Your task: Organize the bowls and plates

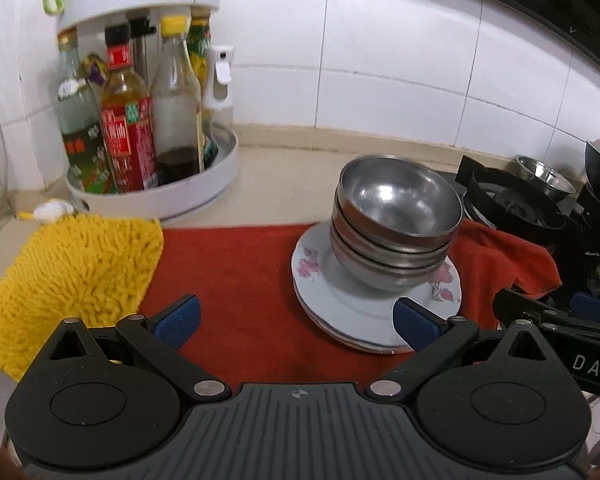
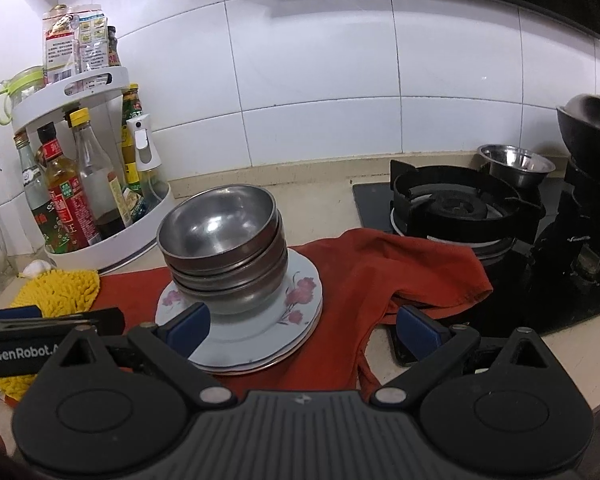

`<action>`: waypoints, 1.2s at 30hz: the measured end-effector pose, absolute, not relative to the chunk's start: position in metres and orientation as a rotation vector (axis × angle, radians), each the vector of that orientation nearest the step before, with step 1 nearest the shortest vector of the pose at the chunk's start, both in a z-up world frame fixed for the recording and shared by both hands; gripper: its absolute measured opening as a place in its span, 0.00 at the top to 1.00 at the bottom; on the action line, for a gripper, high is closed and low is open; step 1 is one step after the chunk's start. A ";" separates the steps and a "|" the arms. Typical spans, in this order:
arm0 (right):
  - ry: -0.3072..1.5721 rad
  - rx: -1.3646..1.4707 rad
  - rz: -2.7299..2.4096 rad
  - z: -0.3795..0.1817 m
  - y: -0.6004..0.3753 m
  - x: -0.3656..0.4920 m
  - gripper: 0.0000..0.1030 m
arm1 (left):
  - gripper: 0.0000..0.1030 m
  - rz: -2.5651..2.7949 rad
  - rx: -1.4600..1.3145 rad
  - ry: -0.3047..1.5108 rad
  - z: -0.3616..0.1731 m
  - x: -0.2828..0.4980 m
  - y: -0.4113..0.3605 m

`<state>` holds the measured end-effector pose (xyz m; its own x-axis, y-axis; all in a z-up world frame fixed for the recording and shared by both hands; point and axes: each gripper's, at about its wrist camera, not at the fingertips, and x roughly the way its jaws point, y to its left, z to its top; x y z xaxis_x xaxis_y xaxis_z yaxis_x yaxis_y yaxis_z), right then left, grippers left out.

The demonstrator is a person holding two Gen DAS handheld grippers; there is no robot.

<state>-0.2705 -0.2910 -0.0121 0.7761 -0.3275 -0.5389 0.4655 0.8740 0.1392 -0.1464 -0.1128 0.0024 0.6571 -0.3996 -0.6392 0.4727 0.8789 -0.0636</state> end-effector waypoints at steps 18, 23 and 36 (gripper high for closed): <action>0.528 0.313 -0.446 -0.016 -0.287 -0.279 0.06 | 0.00 -0.497 0.175 0.657 0.005 -0.156 -0.116; 0.528 0.313 -0.448 -0.016 -0.286 -0.279 0.06 | 0.00 -0.494 0.175 0.669 0.005 -0.155 -0.116; 0.533 0.312 -0.446 -0.016 -0.282 -0.275 0.06 | 0.00 -0.481 0.176 0.693 0.004 -0.149 -0.116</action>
